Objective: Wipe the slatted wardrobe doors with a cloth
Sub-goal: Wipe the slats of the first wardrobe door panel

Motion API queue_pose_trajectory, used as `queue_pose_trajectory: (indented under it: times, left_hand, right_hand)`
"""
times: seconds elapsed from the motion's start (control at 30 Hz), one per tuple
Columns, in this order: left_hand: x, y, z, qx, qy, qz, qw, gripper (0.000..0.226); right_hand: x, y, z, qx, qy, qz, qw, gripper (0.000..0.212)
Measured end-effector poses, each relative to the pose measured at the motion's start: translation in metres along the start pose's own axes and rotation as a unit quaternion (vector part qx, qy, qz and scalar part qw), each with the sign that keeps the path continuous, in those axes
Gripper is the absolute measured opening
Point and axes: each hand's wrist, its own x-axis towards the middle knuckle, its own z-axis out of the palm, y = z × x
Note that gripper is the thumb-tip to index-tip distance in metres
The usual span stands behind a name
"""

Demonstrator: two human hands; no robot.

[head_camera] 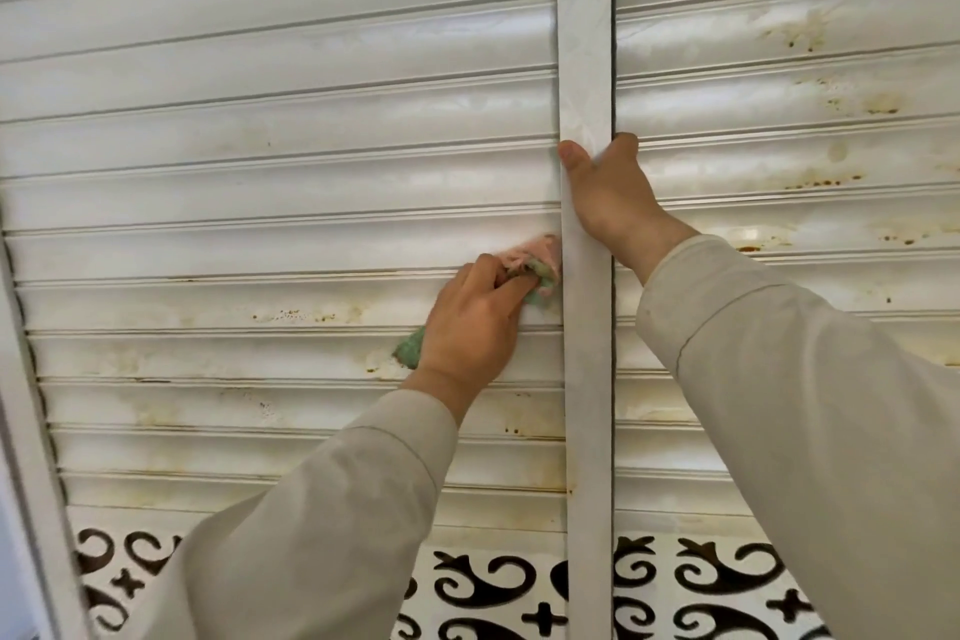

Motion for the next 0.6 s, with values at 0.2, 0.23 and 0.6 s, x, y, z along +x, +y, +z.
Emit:
queue_pose_trajectory:
  times: [0.2,0.23,0.6]
  left_hand:
    - [-0.011,-0.025,-0.023,0.023,-0.01,-0.111,0.993,0.039]
    - [-0.006,-0.02,-0.024,0.005,-0.024,-0.108,0.994,0.041]
    - [0.038,0.012,-0.027,-0.029,-0.145,-0.239,0.96,0.022]
  right_hand:
    - [0.0,0.003,0.004,0.017,0.001,0.006,1.0,0.043]
    - [0.001,0.003,0.005,0.019,0.003,0.005,1.0,0.043]
    - [0.003,0.008,0.011,0.006,0.039,-0.008,0.999,0.052]
